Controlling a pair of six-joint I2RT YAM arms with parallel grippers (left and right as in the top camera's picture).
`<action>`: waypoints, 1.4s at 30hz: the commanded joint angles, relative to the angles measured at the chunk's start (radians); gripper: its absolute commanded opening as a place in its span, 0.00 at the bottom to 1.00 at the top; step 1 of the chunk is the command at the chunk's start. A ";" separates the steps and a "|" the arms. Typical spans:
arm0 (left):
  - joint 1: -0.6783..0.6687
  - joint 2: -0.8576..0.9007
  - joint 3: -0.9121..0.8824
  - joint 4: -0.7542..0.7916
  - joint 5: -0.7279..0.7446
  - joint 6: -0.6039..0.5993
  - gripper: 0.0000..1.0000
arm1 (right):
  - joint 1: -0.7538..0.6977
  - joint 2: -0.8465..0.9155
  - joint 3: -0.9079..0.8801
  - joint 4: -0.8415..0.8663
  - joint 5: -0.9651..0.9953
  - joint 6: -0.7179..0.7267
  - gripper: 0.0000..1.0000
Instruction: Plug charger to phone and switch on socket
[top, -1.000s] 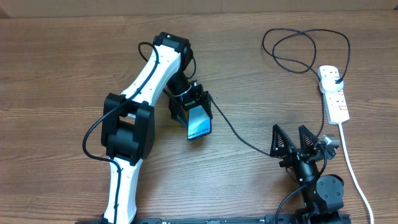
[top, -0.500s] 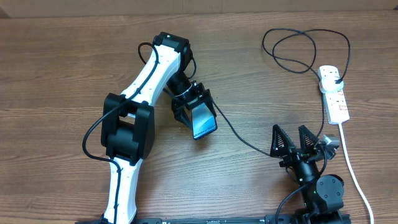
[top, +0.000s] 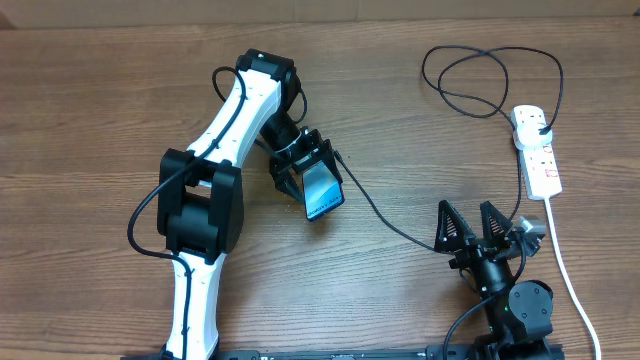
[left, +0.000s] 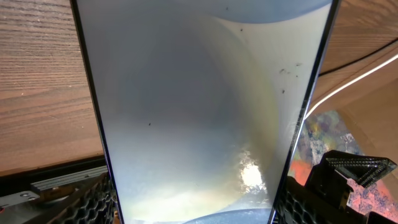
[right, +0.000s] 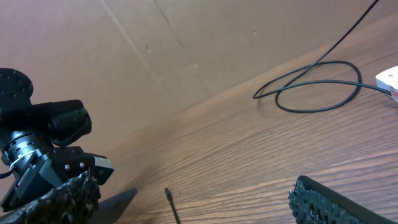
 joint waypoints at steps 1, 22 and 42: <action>0.003 0.000 0.029 -0.007 0.029 -0.010 0.05 | -0.006 -0.012 -0.005 0.005 -0.002 -0.008 1.00; 0.003 0.000 0.029 0.135 -0.105 -0.254 0.04 | -0.005 -0.010 -0.005 0.035 -0.436 0.403 1.00; 0.002 0.000 0.029 0.154 -0.130 -0.265 0.05 | 0.265 0.407 0.127 0.094 -0.338 0.432 0.99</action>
